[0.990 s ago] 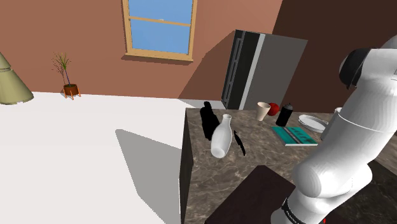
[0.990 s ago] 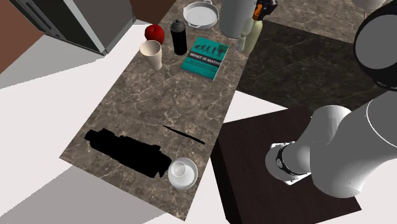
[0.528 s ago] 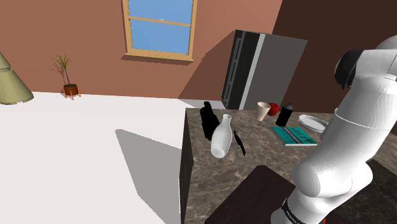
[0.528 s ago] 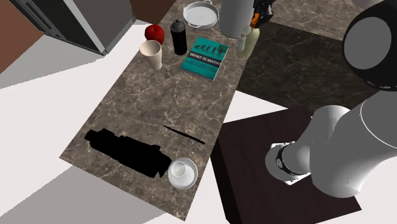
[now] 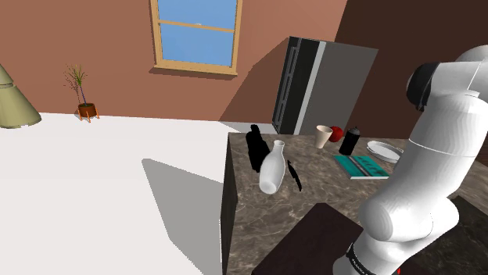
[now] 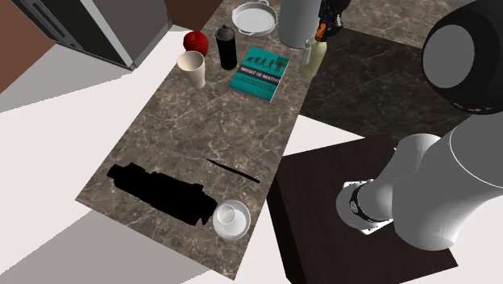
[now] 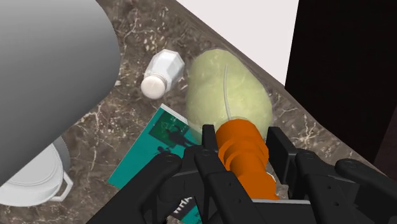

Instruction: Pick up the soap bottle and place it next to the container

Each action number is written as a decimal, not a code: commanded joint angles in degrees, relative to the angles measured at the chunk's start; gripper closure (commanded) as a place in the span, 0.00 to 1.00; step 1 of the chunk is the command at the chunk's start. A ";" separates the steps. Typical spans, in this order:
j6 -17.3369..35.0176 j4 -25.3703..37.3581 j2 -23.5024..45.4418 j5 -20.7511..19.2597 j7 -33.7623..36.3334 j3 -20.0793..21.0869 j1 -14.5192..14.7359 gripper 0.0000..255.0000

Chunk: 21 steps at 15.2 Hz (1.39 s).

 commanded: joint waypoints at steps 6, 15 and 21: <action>0.04 -0.01 0.00 0.01 0.00 0.00 0.00 0.00; -6.01 4.30 -4.88 -5.50 3.77 -1.72 2.22 0.00; -6.00 4.29 -4.87 -5.49 3.76 -1.72 2.21 0.00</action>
